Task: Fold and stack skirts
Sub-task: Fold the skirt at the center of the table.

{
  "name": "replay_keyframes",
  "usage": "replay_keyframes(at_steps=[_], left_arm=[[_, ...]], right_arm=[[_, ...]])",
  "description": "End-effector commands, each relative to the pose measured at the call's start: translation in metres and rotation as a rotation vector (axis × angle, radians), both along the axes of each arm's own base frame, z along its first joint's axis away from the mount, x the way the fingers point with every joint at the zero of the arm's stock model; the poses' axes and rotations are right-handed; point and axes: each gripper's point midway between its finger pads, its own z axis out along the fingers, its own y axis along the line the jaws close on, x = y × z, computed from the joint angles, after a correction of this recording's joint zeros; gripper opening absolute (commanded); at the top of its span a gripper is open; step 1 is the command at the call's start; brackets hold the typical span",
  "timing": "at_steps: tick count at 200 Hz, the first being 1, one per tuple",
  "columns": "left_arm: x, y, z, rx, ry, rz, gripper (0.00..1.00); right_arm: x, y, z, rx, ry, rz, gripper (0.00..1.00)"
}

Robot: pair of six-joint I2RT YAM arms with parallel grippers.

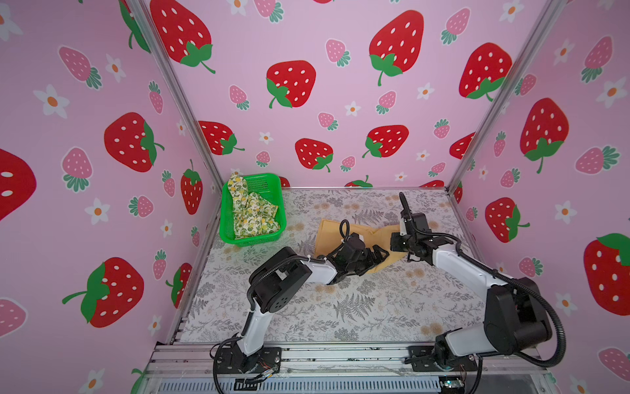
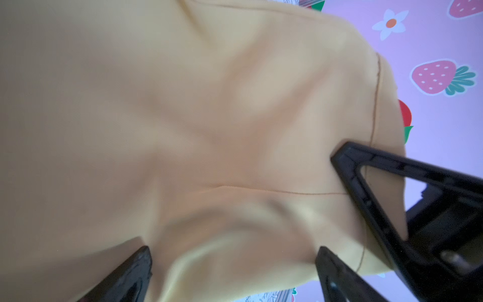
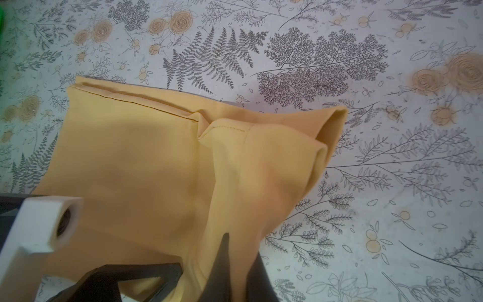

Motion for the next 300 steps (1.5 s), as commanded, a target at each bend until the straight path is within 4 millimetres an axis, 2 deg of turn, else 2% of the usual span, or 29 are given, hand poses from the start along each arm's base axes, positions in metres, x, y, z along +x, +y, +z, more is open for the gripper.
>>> replay_keyframes(at_steps=[1,32,68,104,132,170,229,268,300], left_arm=[[-0.009,-0.007,-0.005,-0.018,0.019,-0.015,0.99],[-0.008,-0.011,-0.003,-0.037,0.02,-0.019,0.99],[0.002,-0.001,0.022,-0.047,-0.021,-0.008,0.99],[0.022,0.036,0.05,-0.034,-0.068,0.041,0.99],[0.033,0.076,0.058,0.018,-0.09,0.092,0.99],[0.033,0.127,0.041,0.161,-0.089,0.138,0.99],[0.021,0.169,0.009,0.342,-0.088,0.185,0.99],[0.022,0.183,-0.008,0.412,-0.079,0.198,0.99],[0.024,0.183,-0.022,0.423,-0.056,0.193,0.99]], right_arm=[[0.005,0.012,0.006,0.079,0.006,0.013,0.05],[0.009,0.019,0.01,0.13,0.011,0.024,0.06],[0.017,0.012,0.019,0.134,-0.013,0.002,0.06],[0.023,0.001,0.022,0.082,-0.028,-0.021,0.06],[0.024,-0.003,0.022,0.061,-0.031,-0.027,0.06],[0.027,-0.008,0.027,0.023,-0.041,-0.033,0.07],[0.032,-0.009,0.036,-0.003,-0.044,-0.03,0.07],[0.031,-0.008,0.038,0.004,-0.045,-0.023,0.07],[0.028,0.01,0.037,0.088,-0.03,0.011,0.08]])
